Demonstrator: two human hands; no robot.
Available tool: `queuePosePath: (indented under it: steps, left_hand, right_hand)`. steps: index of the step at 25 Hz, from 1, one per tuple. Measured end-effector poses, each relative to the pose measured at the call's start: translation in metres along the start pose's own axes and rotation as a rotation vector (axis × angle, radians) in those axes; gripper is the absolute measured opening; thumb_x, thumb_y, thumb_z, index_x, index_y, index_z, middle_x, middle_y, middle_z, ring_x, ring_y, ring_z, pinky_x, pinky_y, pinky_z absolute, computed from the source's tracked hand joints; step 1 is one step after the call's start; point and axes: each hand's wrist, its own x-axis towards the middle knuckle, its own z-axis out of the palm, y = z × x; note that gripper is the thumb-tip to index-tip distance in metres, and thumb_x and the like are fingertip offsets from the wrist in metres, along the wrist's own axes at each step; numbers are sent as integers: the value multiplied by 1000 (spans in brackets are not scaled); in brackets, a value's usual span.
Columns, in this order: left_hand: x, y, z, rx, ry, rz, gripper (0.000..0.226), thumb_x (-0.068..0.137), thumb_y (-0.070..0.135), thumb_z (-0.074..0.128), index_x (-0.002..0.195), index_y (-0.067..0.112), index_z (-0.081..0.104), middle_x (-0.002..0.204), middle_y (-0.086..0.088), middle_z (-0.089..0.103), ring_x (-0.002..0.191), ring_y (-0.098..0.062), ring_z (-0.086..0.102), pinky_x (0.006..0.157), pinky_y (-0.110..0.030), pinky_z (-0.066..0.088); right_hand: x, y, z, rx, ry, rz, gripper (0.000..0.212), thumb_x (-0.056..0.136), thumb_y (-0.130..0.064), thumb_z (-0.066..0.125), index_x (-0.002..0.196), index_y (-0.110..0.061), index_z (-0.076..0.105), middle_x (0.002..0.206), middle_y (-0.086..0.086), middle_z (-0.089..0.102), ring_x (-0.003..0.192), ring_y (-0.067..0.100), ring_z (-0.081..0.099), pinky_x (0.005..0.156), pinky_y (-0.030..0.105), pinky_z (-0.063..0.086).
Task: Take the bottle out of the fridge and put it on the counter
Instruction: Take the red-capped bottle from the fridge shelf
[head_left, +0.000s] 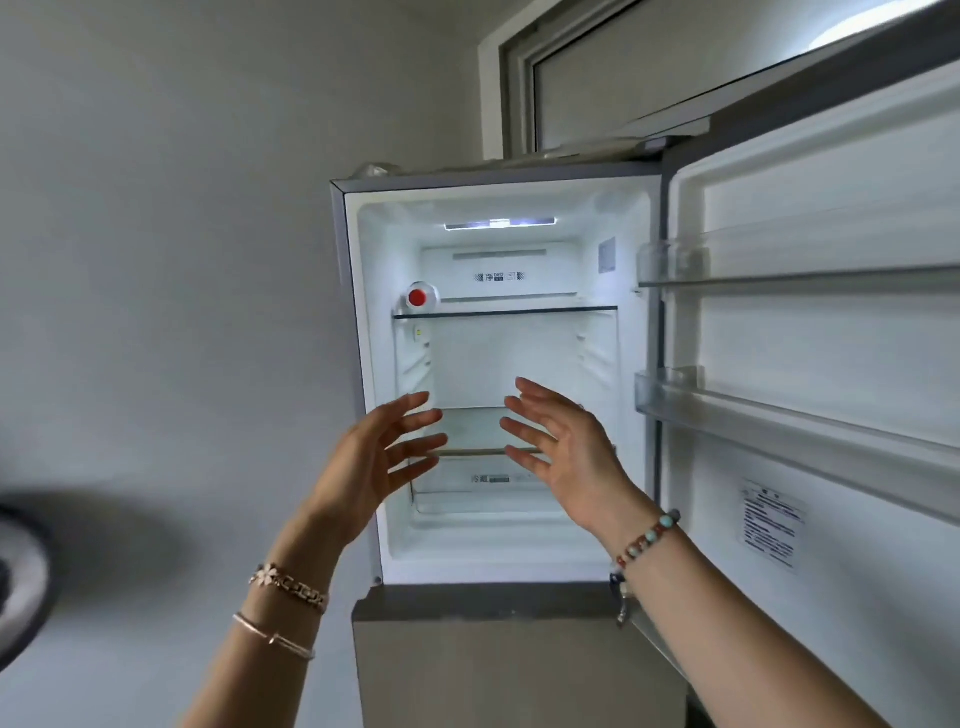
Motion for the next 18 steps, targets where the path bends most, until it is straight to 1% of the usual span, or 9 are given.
queuePosePath:
  steps: [3,6,8,10,13,14,15,17,18]
  left_hand:
    - [50,-3,-34,10,-11,-1,35,94,32,49,120,16,67,121,-11,71,107,-32,68,90,-42,55]
    - [101,-6,-59,34,-29,-6,39,89,36,53,119,17,67,121,-10,71,106,-31,69,88,-41,55]
    - [133,-10,-68,49,-35,-1,42,84,39,55,119,18,67,121,-9,71,107,-32,68,89,-42,54]
    - [161,-13,-77,52,-34,20,42,84,38,55,119,19,68,121,-10,71,107,-32,68,89,-43,53]
    - [192,-15,-87,48,-22,74,38,88,34,53,118,18,68,120,-10,71,107,-32,68,83,-38,58]
    - [200,-15,-90,56,-15,103,36,90,33,51,118,19,69,120,-10,71,107,-32,68,83,-37,59]
    - [208,-14,-94,55,-7,127,36,91,32,50,118,19,69,120,-10,71,107,-32,68,83,-37,59]
    - [223,-11,-96,48,5,163,36,90,32,50,116,19,71,120,-12,71,107,-33,68,82,-38,59]
    - [229,-9,-96,58,9,171,35,89,32,51,114,19,71,119,-13,71,107,-34,68,81,-38,58]
  right_hand:
    - [54,19,15,-2,29,0,23,78,-20,72,100,-25,79,111,2,76,105,24,70,98,45,53]
    - [105,36,26,-2,31,5,25,81,-20,71,104,-24,78,114,3,75,106,24,70,98,45,52]
    - [140,45,30,-44,19,10,25,81,-20,72,105,-24,78,112,2,76,106,23,70,97,44,53]
    - [180,47,34,-78,0,-9,24,82,-20,71,105,-23,78,109,1,77,105,23,70,95,42,54]
    - [246,32,51,-101,-30,-88,25,82,-18,71,106,-19,76,99,-1,78,105,23,69,94,39,53]
    - [271,26,59,-147,-46,-152,27,81,-17,72,108,-18,75,97,-1,77,104,21,68,93,37,53]
    - [298,19,69,-245,-50,-240,31,80,-18,74,111,-18,74,99,-2,75,103,18,67,92,34,52]
    - [351,10,87,-564,-57,-447,38,79,-21,74,118,-21,70,112,-1,69,107,13,62,88,26,46]
    - [374,8,96,-740,-61,-534,43,79,-21,72,122,-22,67,119,0,65,110,14,59,87,23,41]
